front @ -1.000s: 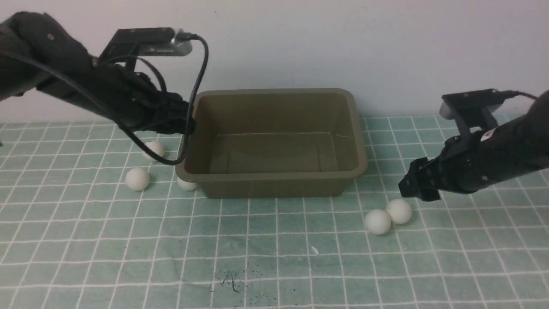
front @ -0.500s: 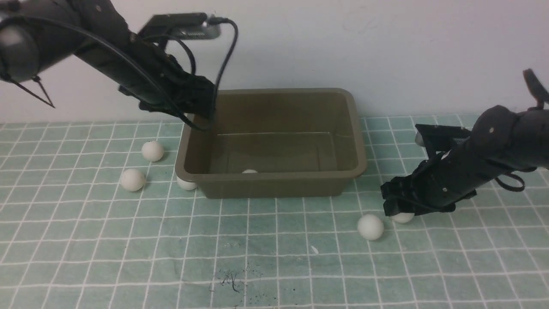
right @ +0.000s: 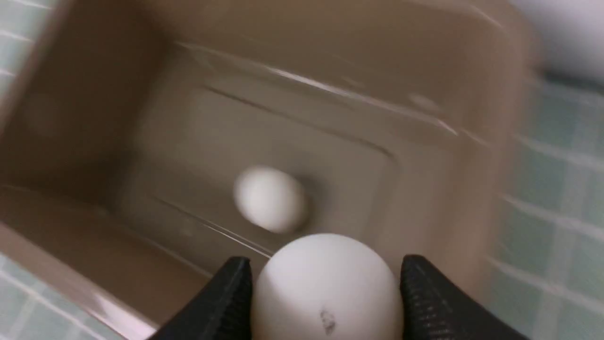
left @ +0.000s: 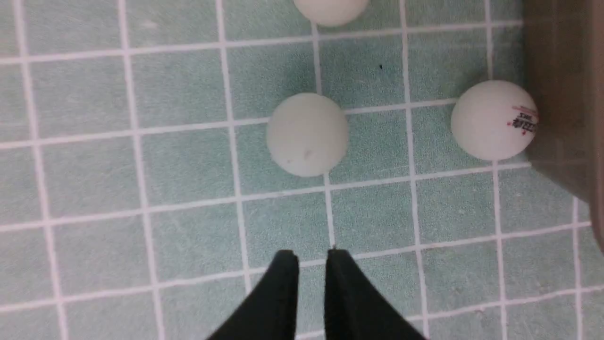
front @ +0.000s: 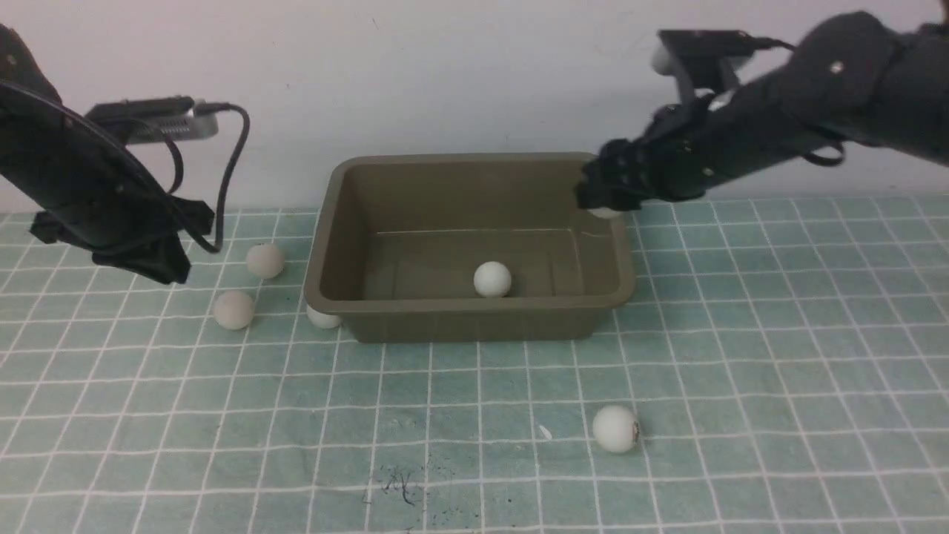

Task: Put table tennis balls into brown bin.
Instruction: 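Release the ping pong ball into the bin and lift the gripper away, then reach for and grasp a ping pong ball on the table beside the basket, then drop the ball into the bin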

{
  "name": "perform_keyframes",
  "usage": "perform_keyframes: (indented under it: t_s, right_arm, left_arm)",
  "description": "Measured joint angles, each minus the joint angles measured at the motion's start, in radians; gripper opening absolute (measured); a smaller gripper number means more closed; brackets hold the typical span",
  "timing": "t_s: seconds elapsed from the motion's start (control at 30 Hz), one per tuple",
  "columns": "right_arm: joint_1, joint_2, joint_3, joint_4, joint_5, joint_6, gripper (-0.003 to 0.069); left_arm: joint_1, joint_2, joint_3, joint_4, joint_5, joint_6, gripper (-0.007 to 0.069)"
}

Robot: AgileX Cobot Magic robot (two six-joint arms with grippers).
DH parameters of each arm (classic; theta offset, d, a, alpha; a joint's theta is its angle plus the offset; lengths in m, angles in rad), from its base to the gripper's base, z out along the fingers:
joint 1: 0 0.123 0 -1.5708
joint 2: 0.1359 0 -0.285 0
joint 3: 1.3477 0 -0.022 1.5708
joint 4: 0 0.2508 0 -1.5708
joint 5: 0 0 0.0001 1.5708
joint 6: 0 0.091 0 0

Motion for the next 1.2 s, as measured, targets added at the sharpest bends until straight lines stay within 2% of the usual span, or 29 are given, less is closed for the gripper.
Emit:
perform_keyframes:
  t_s: [0.07, 0.13, 0.17, 0.2, 0.23, 0.27, 0.3, 0.33, 0.37, 0.4, 0.5, 0.57, 0.63, 0.7, 0.73, 0.8, 0.83, 0.93, 1.03, 1.1, 1.17, 1.2]
  right_arm:
    - [0.011, 0.060, -0.096, -0.006, 0.066, 0.004, 0.0384]
    - [0.011, 0.086, -0.165, -0.029, 0.122, 0.017, 0.0432]
    - [0.006, 0.103, -0.234, -0.093, 0.221, 0.044, 0.0498]
    - [0.002, 0.101, -0.286, -0.148, 0.294, 0.087, 0.0531]
    - [-0.001, 0.098, -0.293, -0.167, 0.306, 0.087, 0.0533]
    - [-0.008, 0.077, -0.326, -0.246, 0.391, 0.145, 0.0529]
    - [-0.012, 0.059, -0.335, -0.282, 0.420, 0.169, 0.0510]
    - [-0.012, 0.059, -0.337, -0.294, 0.430, 0.169, 0.0504]
    - [-0.017, 0.007, -0.331, -0.397, 0.491, 0.215, 0.0416]
    - [-0.018, -0.027, -0.317, -0.439, 0.503, 0.229, 0.0367]
    - [-0.020, -0.131, -0.197, -0.470, 0.509, 0.255, 0.0172]
    - [-0.020, -0.225, -0.010, -0.428, 0.505, 0.280, 0.0040]
    - [-0.020, -0.268, 0.136, -0.370, 0.467, 0.280, 0.0010]
    - [-0.019, -0.284, 0.242, -0.300, 0.410, 0.268, 0.0013]
    - [-0.017, -0.285, 0.309, -0.250, 0.359, 0.249, 0.0028]
    - [-0.004, -0.265, 0.435, -0.141, 0.211, 0.181, 0.0106]
    - [-0.003, -0.265, 0.443, -0.141, 0.211, 0.174, 0.0115]
    - [0.023, -0.214, 0.505, -0.061, 0.075, 0.087, 0.0270]
    - [0.043, -0.151, 0.512, -0.043, 0.000, 0.052, 0.0459]
    - [0.054, -0.103, 0.512, -0.040, -0.028, 0.043, 0.0562]
    - [0.067, -0.046, 0.504, -0.022, -0.034, 0.037, 0.0631]
    - [0.068, -0.042, 0.502, -0.022, -0.032, 0.037, 0.0633]
  left_arm:
    - [-0.010, 0.039, 0.002, -0.011, -0.034, 0.015, 0.0225]
    - [-0.018, 0.058, 0.002, -0.013, -0.058, 0.018, 0.0288]
    - [-0.028, 0.092, 0.003, -0.015, -0.104, 0.021, 0.0415]
    - [-0.034, 0.107, 0.004, -0.015, -0.128, 0.025, 0.0481]
    - [-0.034, 0.111, 0.004, -0.015, -0.128, 0.025, 0.0481]
    - [-0.038, 0.135, 0.004, -0.015, -0.163, 0.025, 0.0544]
    - [-0.039, 0.143, 0.004, -0.015, -0.177, 0.025, 0.0557]
    - [-0.039, 0.143, 0.004, -0.015, -0.181, 0.025, 0.0561]
    - [-0.039, 0.169, 0.004, -0.014, -0.217, 0.019, 0.0552]
    - [-0.039, 0.177, 0.004, -0.013, -0.224, 0.013, 0.0533]
    - [-0.039, 0.188, -0.002, -0.001, -0.214, 0.008, 0.0317]
    - [-0.039, 0.181, -0.050, 0.042, -0.153, 0.004, 0.0340]
    - [-0.039, 0.165, -0.101, 0.053, -0.098, -0.002, 0.0342]
    - [-0.040, 0.142, -0.160, 0.042, -0.040, 0.000, 0.0342]
    - [-0.043, 0.129, -0.197, 0.024, -0.007, 0.006, 0.0342]
    - [-0.066, 0.097, -0.272, -0.065, 0.054, 0.055, 0.0342]
    - [-0.069, 0.094, -0.277, -0.073, 0.058, 0.061, 0.0342]
    - [-0.131, 0.089, -0.314, -0.184, 0.072, 0.148, 0.0342]
    - [-0.204, 0.116, -0.315, -0.222, 0.046, 0.178, 0.0352]
    - [-0.249, 0.144, -0.315, -0.226, 0.026, 0.176, 0.0411]
    - [-0.282, 0.180, -0.315, -0.212, 0.017, 0.161, 0.0522]
    - [-0.284, 0.182, -0.315, -0.209, 0.017, 0.156, 0.0531]
